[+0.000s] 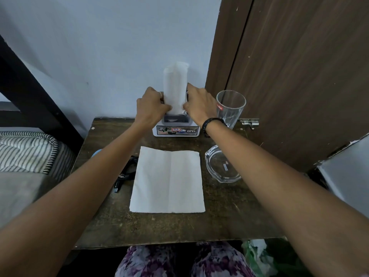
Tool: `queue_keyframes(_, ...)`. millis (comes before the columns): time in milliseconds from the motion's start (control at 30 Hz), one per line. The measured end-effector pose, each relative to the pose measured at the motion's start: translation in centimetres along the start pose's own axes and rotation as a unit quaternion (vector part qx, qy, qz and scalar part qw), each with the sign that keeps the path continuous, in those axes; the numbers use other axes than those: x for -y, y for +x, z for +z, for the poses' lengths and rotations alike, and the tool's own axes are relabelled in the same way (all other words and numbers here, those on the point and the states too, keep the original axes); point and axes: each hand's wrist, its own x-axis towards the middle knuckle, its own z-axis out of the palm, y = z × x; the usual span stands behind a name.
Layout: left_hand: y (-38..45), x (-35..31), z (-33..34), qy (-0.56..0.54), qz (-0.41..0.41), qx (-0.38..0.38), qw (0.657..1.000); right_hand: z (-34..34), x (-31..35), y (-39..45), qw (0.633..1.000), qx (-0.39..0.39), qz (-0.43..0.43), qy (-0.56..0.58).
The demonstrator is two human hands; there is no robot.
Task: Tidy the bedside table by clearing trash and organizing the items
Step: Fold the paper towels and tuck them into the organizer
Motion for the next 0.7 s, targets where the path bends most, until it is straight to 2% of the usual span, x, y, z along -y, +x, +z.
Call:
queue_keyframes(233,0.2,-0.1,0.1,0.046,-0.001,0.005,0.999,-0.3,0.2,0.0,0.999,0.046,0.004,0.013)
queue_keyframes(333,0.2,0.0,0.2,0.050,0.003,0.002,0.999,0.0,0.3,-0.3,0.999,0.040,-0.004,-0.026)
queue_keyframes(567,0.6,-0.4,0.1,0.105,0.006,0.028,0.994,0.5,1.4,1.3,0.992,0.059,0.057,-0.100)
queue_keyframes(700,0.3,-0.3,0.0,0.076,-0.005,0.039,0.996,0.5,0.9,1.2,0.994,0.073,0.049,-0.071)
